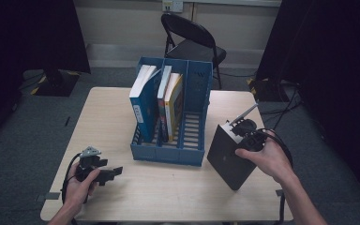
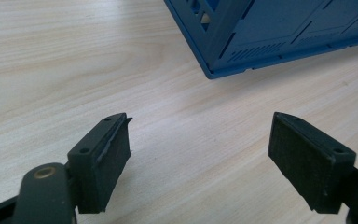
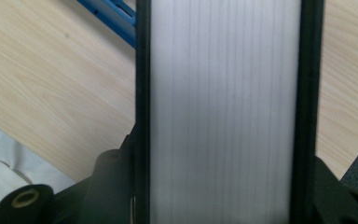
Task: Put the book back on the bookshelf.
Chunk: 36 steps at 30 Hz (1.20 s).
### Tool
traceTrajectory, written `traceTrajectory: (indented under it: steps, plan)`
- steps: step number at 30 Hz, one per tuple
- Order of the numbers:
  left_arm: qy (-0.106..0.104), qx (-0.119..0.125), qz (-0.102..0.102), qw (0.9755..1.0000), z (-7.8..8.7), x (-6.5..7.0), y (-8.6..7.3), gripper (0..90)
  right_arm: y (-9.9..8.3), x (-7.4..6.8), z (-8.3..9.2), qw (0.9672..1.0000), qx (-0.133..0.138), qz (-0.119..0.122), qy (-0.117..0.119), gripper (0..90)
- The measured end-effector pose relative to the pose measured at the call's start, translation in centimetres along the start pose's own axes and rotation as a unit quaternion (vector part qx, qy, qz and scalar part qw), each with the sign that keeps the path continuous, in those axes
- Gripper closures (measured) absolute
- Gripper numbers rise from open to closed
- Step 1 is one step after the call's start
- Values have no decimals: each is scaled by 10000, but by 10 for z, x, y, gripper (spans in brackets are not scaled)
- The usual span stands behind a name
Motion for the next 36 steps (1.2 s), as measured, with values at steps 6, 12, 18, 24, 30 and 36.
traceTrajectory:
  steps: [6, 12, 18, 24, 30, 36]
  plan:
    - [17, -59, 11, 10000, -1, -1, -1, 204, 7, 4, 11, 9999, 125, -20, 46, 536]
    - [42, -83, 46, 9999, -2, -2, -1, 204, 14, 3, 34, 9996, 276, 2, -2, 536]
    - [46, -95, 43, 9999, -2, -1, -1, 204, 17, 0, 54, 9992, 400, 10, -48, 536]
    - [57, -125, 33, 9999, -4, -1, -2, 204, 27, -7, 69, 9984, 557, 88, -78, 536]
    - [53, -117, 50, 9999, -4, -2, -2, 204, 41, -16, 79, 9981, 585, 197, -39, 536]
    - [45, -120, 47, 9999, -5, -1, -2, 204, 61, -25, 83, 9977, 639, 218, 61, 536]
Point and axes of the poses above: each handheld gripper's, and its own axes: z roughly backward along the jaws, y roughly out of its top, x roughly to its right, the point moved 7 cm from there along -z, roughly forward along the jaws, and after that the axes turned 9 degrees about y, right-handed, at the moved point
